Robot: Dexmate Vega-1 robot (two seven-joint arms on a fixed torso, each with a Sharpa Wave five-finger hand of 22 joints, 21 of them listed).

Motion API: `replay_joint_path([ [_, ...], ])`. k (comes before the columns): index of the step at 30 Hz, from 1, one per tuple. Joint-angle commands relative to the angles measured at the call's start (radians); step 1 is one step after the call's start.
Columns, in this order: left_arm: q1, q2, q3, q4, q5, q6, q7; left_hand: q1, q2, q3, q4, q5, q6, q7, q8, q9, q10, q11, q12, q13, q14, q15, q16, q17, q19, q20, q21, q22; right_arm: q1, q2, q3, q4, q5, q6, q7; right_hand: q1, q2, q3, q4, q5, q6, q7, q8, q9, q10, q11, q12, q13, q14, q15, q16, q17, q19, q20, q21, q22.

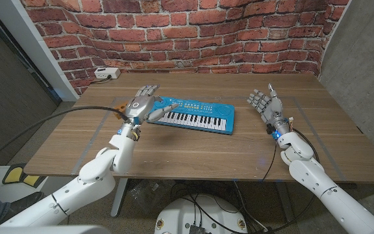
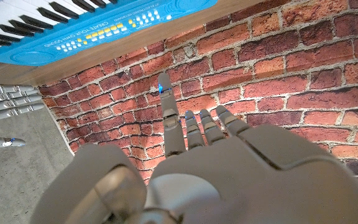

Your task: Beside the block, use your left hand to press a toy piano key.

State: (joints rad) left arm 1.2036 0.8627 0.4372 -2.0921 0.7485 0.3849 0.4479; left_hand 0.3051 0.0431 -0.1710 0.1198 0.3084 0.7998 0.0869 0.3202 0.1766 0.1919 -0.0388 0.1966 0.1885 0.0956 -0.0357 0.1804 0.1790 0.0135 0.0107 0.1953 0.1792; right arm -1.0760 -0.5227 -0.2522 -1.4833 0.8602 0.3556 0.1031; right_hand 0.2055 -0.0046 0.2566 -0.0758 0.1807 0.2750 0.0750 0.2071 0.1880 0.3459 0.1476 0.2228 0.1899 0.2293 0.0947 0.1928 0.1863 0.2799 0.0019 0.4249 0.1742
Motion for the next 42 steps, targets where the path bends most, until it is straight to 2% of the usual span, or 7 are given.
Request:
replay_joint_path([
  [1, -0.035, 0.02, 0.039, -0.022, 0.027, 0.07, -0.094, 0.007, 0.002, -0.013, -0.002, 0.009, 0.028, 0.018, 0.01, 0.002, 0.009, 0.003, 0.008, 0.001, 0.003, -0.019, 0.008, 0.004, 0.001, 0.009, 0.002, 0.003, 0.007, 0.002, -0.003, 0.001, 0.0, -0.011, -0.008, 0.001, 0.006, 0.002, -0.006, 0.004, 0.006, 0.004, -0.002, 0.005, 0.007, 0.0, 0.006, 0.004, 0.011, 0.001, 0.0, 0.003, 0.005, -0.004, -0.004, 0.003],
  [6, -0.05, 0.028, 0.059, -0.041, 0.047, 0.106, -0.151, 0.008, 0.002, -0.017, -0.002, 0.01, 0.042, 0.023, 0.009, 0.002, 0.015, -0.005, 0.01, 0.001, 0.006, -0.02, 0.009, 0.004, 0.001, 0.018, 0.003, 0.003, 0.011, 0.002, -0.004, 0.007, 0.0, -0.012, 0.0, 0.001, 0.007, 0.002, -0.006, 0.004, 0.005, 0.003, -0.003, 0.005, 0.007, 0.0, 0.006, 0.004, 0.011, 0.002, -0.001, 0.003, 0.006, -0.003, -0.006, 0.003],
  [9, -0.056, 0.03, 0.066, -0.044, 0.048, 0.112, -0.167, 0.008, 0.003, -0.02, -0.001, 0.011, 0.042, 0.027, 0.003, 0.002, 0.015, -0.005, 0.01, 0.001, 0.005, -0.015, 0.009, 0.004, -0.001, 0.048, 0.003, 0.003, 0.012, 0.004, -0.003, 0.01, 0.004, -0.012, 0.001, 0.0, 0.007, 0.002, -0.006, 0.004, 0.006, 0.004, -0.003, 0.005, 0.007, 0.0, 0.006, 0.004, 0.012, 0.001, 0.0, 0.003, 0.006, -0.003, -0.006, 0.003],
  [11, -0.06, 0.032, 0.072, -0.045, 0.053, 0.118, -0.177, 0.009, 0.003, -0.022, -0.001, 0.012, 0.038, 0.024, -0.001, 0.002, 0.01, -0.004, 0.008, 0.001, 0.006, -0.012, 0.009, 0.004, 0.002, 0.054, 0.005, 0.003, 0.012, 0.004, -0.002, 0.011, 0.004, -0.009, 0.003, 0.0, 0.008, 0.002, -0.006, 0.004, 0.006, 0.003, -0.003, 0.005, 0.008, 0.0, 0.006, 0.004, 0.012, 0.001, -0.001, 0.003, 0.007, -0.003, -0.007, 0.003],
  [20, -0.082, 0.038, 0.087, -0.044, 0.042, 0.125, -0.229, 0.009, 0.006, -0.027, 0.0, 0.013, 0.027, 0.021, -0.015, 0.003, -0.003, -0.003, 0.003, 0.001, -0.009, 0.001, 0.004, 0.005, -0.005, 0.064, 0.003, 0.004, 0.004, 0.004, 0.002, 0.009, 0.004, -0.001, 0.003, 0.0, 0.009, 0.001, -0.007, 0.004, 0.007, 0.003, -0.003, 0.005, 0.009, 0.0, 0.007, 0.004, 0.012, 0.0, -0.001, 0.003, 0.008, -0.003, -0.009, 0.003],
  [31, -0.102, 0.033, 0.118, -0.037, 0.063, 0.15, -0.265, 0.01, 0.009, -0.032, 0.0, 0.015, 0.023, 0.013, -0.025, 0.003, -0.012, -0.004, 0.001, 0.001, -0.016, -0.002, 0.004, 0.005, -0.011, 0.068, 0.002, 0.004, -0.004, 0.003, 0.007, 0.002, 0.013, -0.002, 0.003, 0.0, 0.01, 0.001, -0.007, 0.004, 0.01, 0.001, -0.003, 0.005, 0.013, 0.0, 0.008, 0.004, 0.013, 0.0, -0.001, 0.003, 0.011, -0.003, -0.012, 0.003],
  [42, -0.134, 0.056, 0.141, -0.056, 0.073, 0.176, -0.375, 0.011, 0.012, -0.038, 0.001, 0.016, 0.028, 0.007, -0.034, 0.004, -0.005, -0.01, 0.006, 0.001, -0.012, -0.006, 0.008, 0.006, 0.0, 0.086, 0.009, 0.005, -0.017, 0.008, 0.008, -0.005, 0.011, 0.006, -0.004, -0.001, 0.011, 0.001, -0.008, 0.004, 0.011, 0.001, -0.003, 0.005, 0.014, 0.0, 0.008, 0.004, 0.014, 0.001, -0.001, 0.003, 0.012, -0.003, -0.015, 0.003],
])
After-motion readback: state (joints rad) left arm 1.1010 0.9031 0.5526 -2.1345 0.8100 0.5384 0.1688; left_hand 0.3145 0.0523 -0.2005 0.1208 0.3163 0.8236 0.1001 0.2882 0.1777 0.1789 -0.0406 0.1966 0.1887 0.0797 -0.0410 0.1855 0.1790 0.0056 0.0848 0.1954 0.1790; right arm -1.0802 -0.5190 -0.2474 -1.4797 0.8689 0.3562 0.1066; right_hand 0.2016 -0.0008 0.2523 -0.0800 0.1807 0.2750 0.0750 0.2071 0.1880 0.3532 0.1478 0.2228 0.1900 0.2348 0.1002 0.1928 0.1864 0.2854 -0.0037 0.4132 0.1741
